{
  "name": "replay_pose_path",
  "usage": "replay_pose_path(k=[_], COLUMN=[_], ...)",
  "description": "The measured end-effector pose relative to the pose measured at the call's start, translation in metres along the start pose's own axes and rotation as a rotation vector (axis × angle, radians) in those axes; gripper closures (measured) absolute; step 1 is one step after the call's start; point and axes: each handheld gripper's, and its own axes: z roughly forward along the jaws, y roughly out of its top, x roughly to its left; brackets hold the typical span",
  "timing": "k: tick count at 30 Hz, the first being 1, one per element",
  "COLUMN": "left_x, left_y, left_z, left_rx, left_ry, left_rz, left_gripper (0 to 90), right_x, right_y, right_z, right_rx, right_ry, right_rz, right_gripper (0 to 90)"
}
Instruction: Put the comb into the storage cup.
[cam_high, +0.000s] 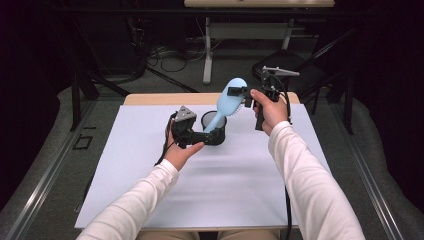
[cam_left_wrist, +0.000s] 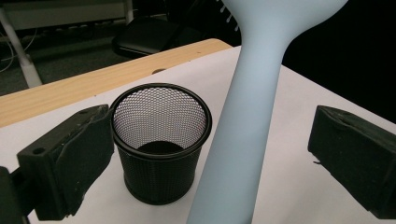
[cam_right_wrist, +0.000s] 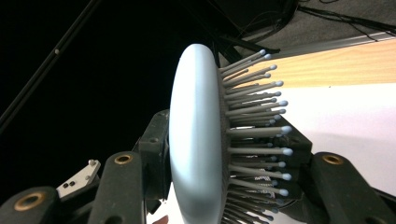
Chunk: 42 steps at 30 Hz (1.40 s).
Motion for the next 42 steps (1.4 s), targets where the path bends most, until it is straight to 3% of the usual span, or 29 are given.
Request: replay_pose_path(k=[12, 15, 20, 25, 30, 37, 42], left_x=[0.003, 0.004, 0.006, 0.008, 0.011, 0.013, 0.015], left_y=[0.000, 0.000, 0.000, 0.000, -0.001, -0.002, -0.003], left_z=[-0.003, -0.004, -0.006, -0.008, -0.010, -0.014, -0.017], left_rx=[-0.005, -0.006, -0.007, -0.007, -0.005, -0.004, -0.001], left_ry=[0.008, 0.013, 0.017, 0.024, 0.024, 0.027, 0.026], left_rz=[-0.008, -0.011, -0.018, -0.017, -0.019, -0.029, -0.033], left_gripper=[0.5, 0.5, 0.5, 0.5, 0.5, 0.5, 0.5], right_x=[-0.002, 0.000, -0.002, -0.002, 0.000, 0.006, 0.012], right_y=[0.007, 0.008, 0.010, 0.010, 0.010, 0.012, 0.013], right_z=[-0.010, -0.013, -0.016, -0.017, -0.016, -0.017, -0.017], right_rx=[-0.056, -0.081, -0.094, -0.090, -0.108, -0.138, -0.148], right_ry=[-0.016, -0.059, -0.030, -0.032, -0.034, -0.075, -0.083], right_rz=[-0.026, -0.046, -0.031, -0.023, -0.041, -0.072, -0.116], right_gripper=[49.1, 49.1, 49.2, 49.2, 49.4, 49.5, 49.6])
